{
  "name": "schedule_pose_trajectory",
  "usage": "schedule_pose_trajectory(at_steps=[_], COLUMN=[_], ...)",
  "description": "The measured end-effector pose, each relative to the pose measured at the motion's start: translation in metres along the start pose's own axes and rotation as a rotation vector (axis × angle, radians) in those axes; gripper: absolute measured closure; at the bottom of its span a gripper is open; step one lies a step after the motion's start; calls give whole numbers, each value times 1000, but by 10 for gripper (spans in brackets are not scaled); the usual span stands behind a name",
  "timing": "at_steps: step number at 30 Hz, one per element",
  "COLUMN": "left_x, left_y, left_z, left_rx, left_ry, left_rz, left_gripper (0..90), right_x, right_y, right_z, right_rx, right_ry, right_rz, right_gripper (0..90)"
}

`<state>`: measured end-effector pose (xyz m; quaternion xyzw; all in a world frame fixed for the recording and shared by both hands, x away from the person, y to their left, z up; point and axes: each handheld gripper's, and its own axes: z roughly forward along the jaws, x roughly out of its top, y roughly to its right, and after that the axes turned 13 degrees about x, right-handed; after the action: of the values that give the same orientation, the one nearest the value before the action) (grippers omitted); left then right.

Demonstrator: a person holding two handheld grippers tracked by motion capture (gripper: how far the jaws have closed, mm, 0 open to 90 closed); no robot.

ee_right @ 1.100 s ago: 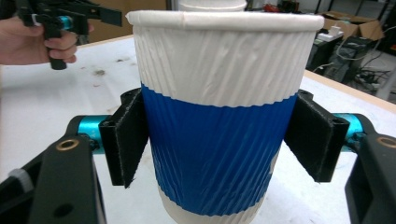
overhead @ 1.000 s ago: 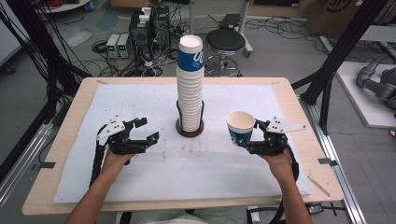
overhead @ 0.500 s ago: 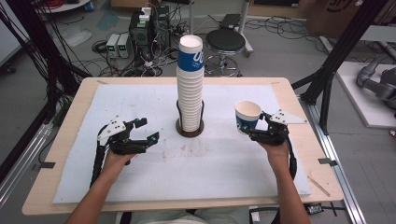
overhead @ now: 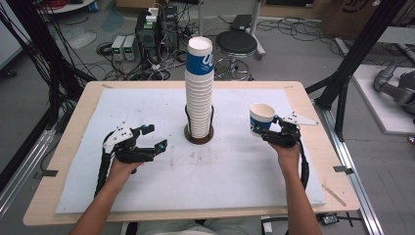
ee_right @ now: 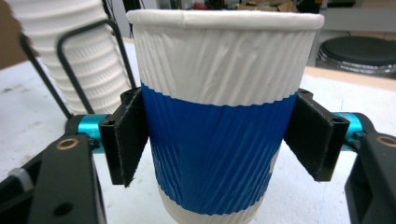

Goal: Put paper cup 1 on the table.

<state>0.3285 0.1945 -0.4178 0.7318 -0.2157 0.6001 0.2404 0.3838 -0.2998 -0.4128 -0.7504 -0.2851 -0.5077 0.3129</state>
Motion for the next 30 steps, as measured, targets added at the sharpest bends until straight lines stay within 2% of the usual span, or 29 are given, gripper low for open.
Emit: schedule_pose_trajectory(at_steps=[10, 16, 22, 27, 30], left_x=[-1, -2, -2, -2, -2], left_y=[1, 1, 0, 0, 0], left_z=[1, 1, 1, 0, 1], left_rx=[-8, -9, -6, -4, -4], left_ry=[-5, -7, -4, -6, -7], left_rz=[5, 5, 4, -2, 2], left_gripper=[181, 180, 180, 180, 180], right_x=[-15, -22, -23, -22, -26], right_y=[12, 14, 14, 13, 11], right_z=[18, 20, 21, 14, 9], right_rx=[-30, -39, -43, -39, -39], right_ry=[-88, -110, -149, -189, -194], right_rz=[43, 57, 33, 18, 3], right_gripper=[276, 275, 268, 264, 264])
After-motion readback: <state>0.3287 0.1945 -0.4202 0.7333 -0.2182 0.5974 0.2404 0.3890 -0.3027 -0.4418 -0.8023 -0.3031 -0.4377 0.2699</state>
